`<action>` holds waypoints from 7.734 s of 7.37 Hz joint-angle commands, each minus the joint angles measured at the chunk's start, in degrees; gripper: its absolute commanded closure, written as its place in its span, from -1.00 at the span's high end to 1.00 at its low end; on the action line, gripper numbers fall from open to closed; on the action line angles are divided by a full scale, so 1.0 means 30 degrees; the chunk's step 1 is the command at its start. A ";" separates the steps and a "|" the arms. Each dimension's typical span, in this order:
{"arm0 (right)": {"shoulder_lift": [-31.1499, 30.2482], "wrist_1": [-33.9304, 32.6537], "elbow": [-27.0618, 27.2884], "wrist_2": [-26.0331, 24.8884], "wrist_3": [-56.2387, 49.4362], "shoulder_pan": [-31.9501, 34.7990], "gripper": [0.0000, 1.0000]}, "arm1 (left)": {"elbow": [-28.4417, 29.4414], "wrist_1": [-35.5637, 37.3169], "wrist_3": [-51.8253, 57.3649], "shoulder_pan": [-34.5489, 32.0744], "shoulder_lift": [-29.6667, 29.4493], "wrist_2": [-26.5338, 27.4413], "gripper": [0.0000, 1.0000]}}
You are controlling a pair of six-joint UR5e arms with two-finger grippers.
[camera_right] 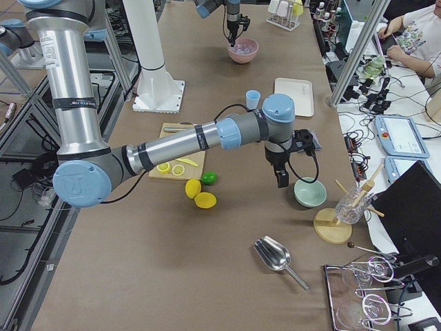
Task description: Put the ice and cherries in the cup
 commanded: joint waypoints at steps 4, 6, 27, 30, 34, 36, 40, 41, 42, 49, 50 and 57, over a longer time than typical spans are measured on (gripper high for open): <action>0.0031 -0.0028 0.0031 -0.0045 0.0010 -0.0040 0.99 | -0.0400 0.0088 0.0258 -0.1127 -0.0350 -0.0826 -1.00; 0.0001 -0.0029 0.0031 0.0042 0.0010 -0.0012 0.99 | 0.0679 0.0320 0.0289 -0.2712 -0.3119 -0.2293 -1.00; -0.1695 -0.0030 0.1349 0.0306 0.0127 0.0311 0.99 | 1.1643 -0.3574 -0.8471 0.2673 -1.6523 0.3151 -0.31; -0.2048 -0.0028 0.1873 0.0393 0.0185 0.0311 0.99 | 1.0628 -0.3986 -0.8120 0.1801 -1.5624 0.2803 0.44; -0.1933 -0.0029 0.2052 0.0741 0.0273 0.0311 0.99 | 0.4215 -0.4014 -0.4750 -0.1917 -0.6258 -0.0678 0.67; -0.1350 -0.0087 0.1877 0.0921 0.0302 0.0282 0.99 | 0.2157 -0.4101 -0.2486 -0.3999 -0.2743 -0.2968 0.67; -0.1551 -0.0146 0.1965 0.0951 0.0244 0.0603 0.99 | 0.3437 -0.4395 -0.1112 -0.2988 -0.2104 -0.2040 0.76; -0.1493 -0.0146 0.2023 0.0951 0.0244 0.0604 0.99 | 0.3411 -0.4395 -0.1291 -0.2518 -0.2080 -0.1687 0.91; -0.1435 -0.0146 0.1965 0.0951 0.0244 0.0604 0.99 | 0.3353 -0.4366 -0.1293 -0.2484 -0.1848 -0.1596 0.92; -0.1669 -0.0029 0.2170 0.0951 0.0244 0.0780 0.99 | 0.3235 -0.4424 -0.2728 -0.0638 -0.1231 -0.1038 0.93; -0.1698 -0.0029 0.2228 0.0951 0.0244 0.0809 0.99 | 0.3264 -0.4395 -0.2873 -0.0609 -0.1230 -0.0893 0.93; -0.1932 0.0000 0.2258 0.0951 0.0244 0.0838 0.99 | 0.3206 -0.4395 -0.2963 -0.0316 -0.1581 -0.0921 -0.10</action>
